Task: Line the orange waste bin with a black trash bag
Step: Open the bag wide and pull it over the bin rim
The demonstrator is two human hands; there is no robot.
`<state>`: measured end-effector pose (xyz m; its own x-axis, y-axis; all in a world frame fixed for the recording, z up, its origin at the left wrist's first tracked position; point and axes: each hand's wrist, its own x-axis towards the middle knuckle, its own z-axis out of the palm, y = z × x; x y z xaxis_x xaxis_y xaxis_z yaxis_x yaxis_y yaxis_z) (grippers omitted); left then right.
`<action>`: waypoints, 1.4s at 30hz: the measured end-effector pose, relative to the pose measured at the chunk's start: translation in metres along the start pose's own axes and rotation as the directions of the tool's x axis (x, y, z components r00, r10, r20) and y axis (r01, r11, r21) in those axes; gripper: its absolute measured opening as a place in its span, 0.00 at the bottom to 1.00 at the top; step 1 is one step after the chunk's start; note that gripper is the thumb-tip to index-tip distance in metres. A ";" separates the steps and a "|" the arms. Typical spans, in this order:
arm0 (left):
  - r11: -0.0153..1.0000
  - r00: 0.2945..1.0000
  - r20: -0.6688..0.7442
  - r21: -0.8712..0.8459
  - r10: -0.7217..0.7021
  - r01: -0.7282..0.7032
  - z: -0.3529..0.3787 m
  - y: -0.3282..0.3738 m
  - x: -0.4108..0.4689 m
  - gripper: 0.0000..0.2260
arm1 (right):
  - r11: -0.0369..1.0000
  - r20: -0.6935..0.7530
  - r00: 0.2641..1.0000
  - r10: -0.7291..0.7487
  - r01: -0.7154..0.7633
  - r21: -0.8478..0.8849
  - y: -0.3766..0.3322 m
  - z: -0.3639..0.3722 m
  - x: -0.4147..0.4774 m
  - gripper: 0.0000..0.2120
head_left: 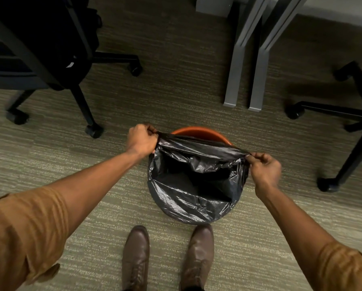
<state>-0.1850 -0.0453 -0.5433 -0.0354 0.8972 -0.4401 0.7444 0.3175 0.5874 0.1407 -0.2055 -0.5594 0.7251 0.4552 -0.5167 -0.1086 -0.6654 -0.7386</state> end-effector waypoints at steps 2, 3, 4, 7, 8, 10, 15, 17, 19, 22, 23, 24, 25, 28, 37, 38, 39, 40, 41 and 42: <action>1.000 1.000 0.022 -0.005 -0.018 0.018 0.000 0.000 0.002 0.09 | 0.991 -0.031 0.995 0.097 -0.094 0.092 -0.001 0.003 0.004 0.08; 1.000 0.999 0.035 0.000 -0.023 0.023 0.001 0.000 0.003 0.12 | 0.985 -0.043 0.990 0.137 -0.132 0.111 -0.001 0.004 0.006 0.10; 1.000 0.999 0.048 0.008 -0.025 0.025 0.003 0.001 0.002 0.14 | 0.981 -0.047 0.985 0.166 -0.160 0.111 0.000 0.004 0.008 0.11; 1.000 0.998 0.059 0.016 -0.015 0.014 0.007 0.003 0.003 0.08 | 0.982 -0.046 0.984 0.175 -0.171 0.083 -0.001 0.006 0.010 0.11; 1.000 0.998 0.064 0.018 -0.008 0.007 0.008 0.003 0.003 0.05 | 0.986 -0.034 0.987 0.157 -0.154 0.068 -0.002 0.007 0.011 0.11; 0.999 0.996 0.087 0.033 0.013 -0.016 0.009 0.003 0.004 0.04 | 0.992 0.033 0.992 0.123 -0.124 0.029 -0.007 0.009 0.011 0.13; 0.993 0.992 0.101 0.079 0.076 -0.084 0.010 0.006 0.011 0.05 | 0.998 0.150 0.987 0.062 -0.061 -0.012 -0.023 0.016 0.015 0.14; 0.990 0.990 0.100 0.088 0.098 -0.107 0.012 0.008 0.014 0.06 | 0.999 0.176 0.984 0.038 -0.040 0.004 -0.027 0.020 0.019 0.12; 0.989 0.989 0.098 0.082 0.113 -0.121 0.015 0.010 0.017 0.06 | 1.000 0.194 0.981 0.022 -0.026 0.018 -0.030 0.024 0.023 0.09; 0.989 0.990 0.092 0.083 0.111 -0.119 0.020 0.012 0.022 0.04 | 1.000 0.206 0.979 0.002 0.000 -0.009 -0.031 0.034 0.029 0.06; 0.991 0.991 0.090 0.083 0.102 -0.109 0.021 0.013 0.025 0.03 | 1.000 0.212 0.977 -0.003 0.005 -0.007 -0.030 0.037 0.032 0.05; 0.992 0.992 0.088 0.076 0.094 -0.101 0.022 0.012 0.028 0.03 | 1.000 0.216 0.976 -0.001 -0.001 0.006 -0.029 0.040 0.034 0.04; 0.994 0.993 0.088 0.063 0.085 -0.091 0.023 0.012 0.031 0.04 | 1.000 0.219 0.976 0.007 -0.014 0.028 -0.029 0.042 0.037 0.04; 0.999 0.995 0.083 0.014 0.050 -0.051 0.026 0.010 0.037 0.00 | 0.993 0.225 0.972 0.064 -0.084 0.083 -0.026 0.046 0.042 0.04; 0.983 0.966 0.193 -0.037 -0.170 0.180 0.040 -0.007 0.050 0.02 | 0.928 0.165 0.924 0.346 -0.312 -0.203 -0.015 0.061 0.060 0.03; 0.975 0.953 0.218 -0.030 -0.208 0.219 0.042 -0.012 0.051 0.05 | 0.914 0.168 0.907 0.386 -0.352 -0.201 -0.012 0.060 0.063 0.03; 0.965 0.940 0.241 -0.040 -0.241 0.258 0.043 -0.017 0.051 0.05 | 0.900 0.189 0.887 0.421 -0.383 -0.208 -0.007 0.060 0.065 0.04; 0.959 0.932 0.256 -0.053 -0.258 0.280 0.043 -0.021 0.049 0.04 | 0.888 0.223 0.865 0.450 -0.407 -0.212 -0.003 0.059 0.067 0.04; 0.950 0.922 0.271 -0.066 -0.276 0.304 0.043 -0.025 0.047 0.04 | 0.879 0.258 0.843 0.473 -0.428 -0.211 0.001 0.057 0.066 0.04; 0.941 0.913 0.283 -0.079 -0.294 0.328 0.043 -0.030 0.046 0.05 | 0.872 0.288 0.824 0.488 -0.447 -0.198 0.006 0.055 0.065 0.03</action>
<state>-0.1800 -0.0272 -0.6104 -0.0623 0.6391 -0.7666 0.6363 0.6172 0.4628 0.1499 -0.1469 -0.6211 0.3492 0.2208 -0.9107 -0.2843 -0.9011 -0.3275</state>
